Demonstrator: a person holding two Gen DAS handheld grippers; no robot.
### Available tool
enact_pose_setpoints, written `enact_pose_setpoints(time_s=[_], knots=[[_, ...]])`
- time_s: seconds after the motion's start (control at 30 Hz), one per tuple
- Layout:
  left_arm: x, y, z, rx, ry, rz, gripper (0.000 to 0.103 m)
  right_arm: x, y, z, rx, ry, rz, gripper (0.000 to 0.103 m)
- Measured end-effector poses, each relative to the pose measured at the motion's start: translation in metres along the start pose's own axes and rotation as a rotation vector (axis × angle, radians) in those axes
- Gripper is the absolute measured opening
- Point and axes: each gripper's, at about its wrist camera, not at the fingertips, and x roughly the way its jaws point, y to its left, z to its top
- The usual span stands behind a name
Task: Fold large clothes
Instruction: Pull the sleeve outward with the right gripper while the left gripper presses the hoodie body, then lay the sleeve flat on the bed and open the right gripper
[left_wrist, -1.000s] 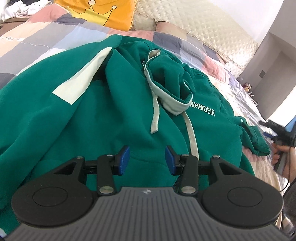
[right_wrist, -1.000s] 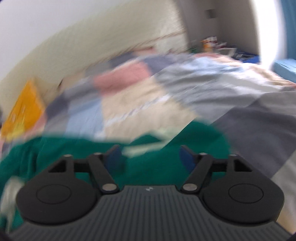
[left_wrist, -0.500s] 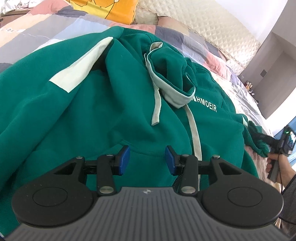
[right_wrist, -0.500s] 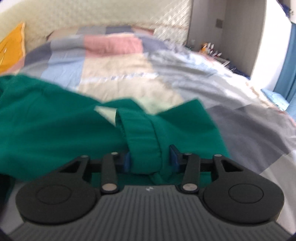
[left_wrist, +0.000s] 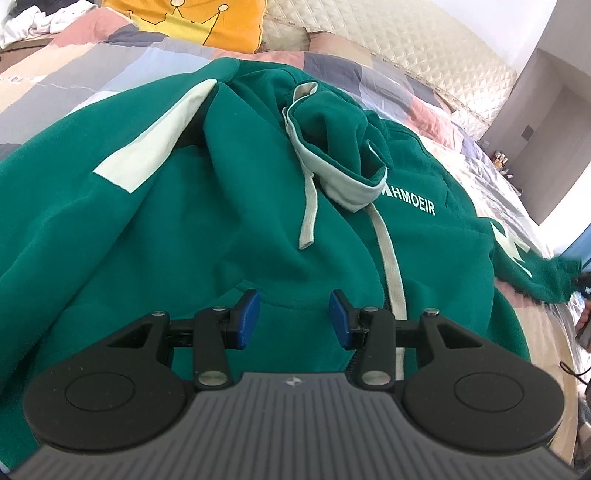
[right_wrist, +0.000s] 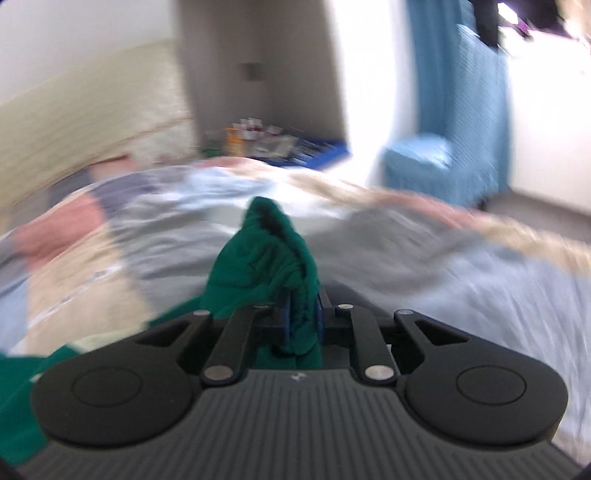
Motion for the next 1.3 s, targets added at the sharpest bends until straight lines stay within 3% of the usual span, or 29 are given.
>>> enact_pose_setpoints(time_s=[0.07, 0.17, 0.4, 0.47, 0.53, 0.57, 0.73, 0.97, 1.17, 1.3], knots=[[0.001, -0.003, 0.002, 0.011, -0.003, 0.004, 0.048, 0.017, -0.023, -0.010, 0.048, 0.038, -0.056, 0.014], [0.002, -0.008, 0.002, 0.028, -0.001, 0.019, 0.048, 0.030, -0.042, -0.024, 0.125, 0.050, -0.048, 0.015], [-0.002, -0.015, 0.005, 0.049, -0.001, 0.034, 0.048, 0.021, -0.019, -0.013, 0.063, 0.060, -0.064, 0.021], [-0.006, -0.015, 0.004, 0.051, -0.009, 0.027, 0.048, 0.013, -0.015, -0.009, 0.056, 0.073, -0.072, 0.037], [-0.011, -0.016, 0.003, 0.060, -0.015, 0.024, 0.048, 0.001, -0.010, -0.006, 0.060, 0.077, -0.059, 0.070], [-0.014, -0.017, 0.003, 0.062, -0.023, 0.020, 0.048, -0.008, -0.007, -0.005, 0.063, 0.072, -0.050, 0.072], [-0.033, -0.018, 0.001, 0.061, -0.059, -0.016, 0.048, -0.063, 0.019, 0.003, 0.060, 0.094, -0.003, 0.073], [-0.070, -0.024, -0.008, 0.091, -0.121, -0.071, 0.048, -0.184, 0.086, -0.005, -0.053, 0.092, 0.204, 0.073], [-0.103, -0.034, -0.022, 0.124, -0.153, -0.133, 0.048, -0.296, 0.126, -0.035, -0.095, 0.085, 0.414, 0.073], [-0.120, -0.042, -0.032, 0.150, -0.166, -0.170, 0.048, -0.351, 0.138, -0.066, -0.089, 0.106, 0.510, 0.073]])
